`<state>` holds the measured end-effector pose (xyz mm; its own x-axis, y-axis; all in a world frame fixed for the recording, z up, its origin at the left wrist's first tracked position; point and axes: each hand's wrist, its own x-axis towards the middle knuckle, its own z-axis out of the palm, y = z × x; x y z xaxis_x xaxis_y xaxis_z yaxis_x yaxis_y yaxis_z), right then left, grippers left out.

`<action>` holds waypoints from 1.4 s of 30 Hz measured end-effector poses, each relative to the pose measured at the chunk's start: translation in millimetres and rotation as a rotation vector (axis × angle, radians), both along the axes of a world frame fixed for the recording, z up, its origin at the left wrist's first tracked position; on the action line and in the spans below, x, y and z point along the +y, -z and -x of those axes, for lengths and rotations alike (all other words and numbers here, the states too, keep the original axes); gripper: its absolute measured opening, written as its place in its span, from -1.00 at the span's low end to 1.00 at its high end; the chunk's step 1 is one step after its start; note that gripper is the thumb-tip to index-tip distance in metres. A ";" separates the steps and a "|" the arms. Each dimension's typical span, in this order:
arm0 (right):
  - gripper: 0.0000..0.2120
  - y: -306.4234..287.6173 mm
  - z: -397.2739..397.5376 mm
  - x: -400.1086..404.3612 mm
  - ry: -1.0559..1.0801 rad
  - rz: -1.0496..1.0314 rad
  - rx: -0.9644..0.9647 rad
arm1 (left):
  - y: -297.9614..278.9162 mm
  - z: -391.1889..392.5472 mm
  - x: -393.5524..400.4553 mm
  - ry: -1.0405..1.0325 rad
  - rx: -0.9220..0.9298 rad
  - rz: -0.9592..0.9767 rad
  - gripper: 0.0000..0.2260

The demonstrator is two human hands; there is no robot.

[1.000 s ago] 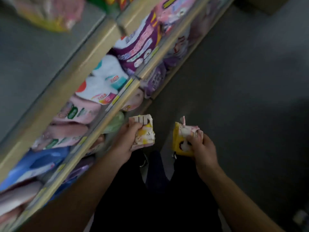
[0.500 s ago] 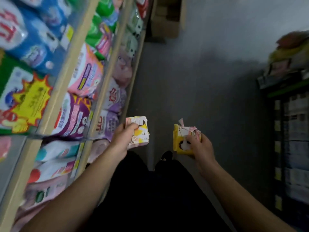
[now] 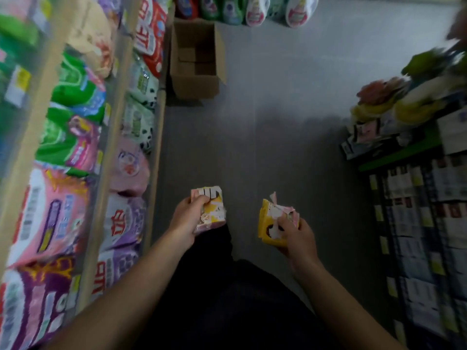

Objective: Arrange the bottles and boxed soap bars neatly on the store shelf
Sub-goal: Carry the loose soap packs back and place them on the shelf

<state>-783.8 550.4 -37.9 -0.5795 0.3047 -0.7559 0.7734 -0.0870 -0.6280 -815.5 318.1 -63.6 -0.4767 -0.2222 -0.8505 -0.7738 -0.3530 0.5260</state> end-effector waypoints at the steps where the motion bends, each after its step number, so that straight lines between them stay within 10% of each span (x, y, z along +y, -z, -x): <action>1: -0.88 -3.4 16.8 4.4 0.022 -0.001 -0.001 | -2.5 27.2 2.7 0.050 0.004 0.008 -0.85; 11: -0.89 -2.6 196.5 50.1 0.195 -0.018 -0.003 | -28.2 279.0 41.5 0.644 0.189 0.315 -0.82; 22: -0.92 0.0 482.1 154.7 -0.082 -0.067 0.060 | -18.9 464.1 136.0 0.294 0.010 0.232 -0.67; 33: -0.86 7.7 733.3 171.0 -0.285 -0.113 0.093 | -17.0 668.6 147.3 -0.054 0.048 0.134 -0.97; 42: -0.80 0.8 914.0 144.7 -0.262 -0.119 0.066 | -24.0 878.6 119.4 0.064 0.038 0.150 -0.80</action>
<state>-1697.8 695.1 -38.7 -0.6966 0.2225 -0.6821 0.7172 0.1870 -0.6714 -1694.0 437.5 -39.6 -0.5256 -0.3132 -0.7910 -0.7705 -0.2189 0.5986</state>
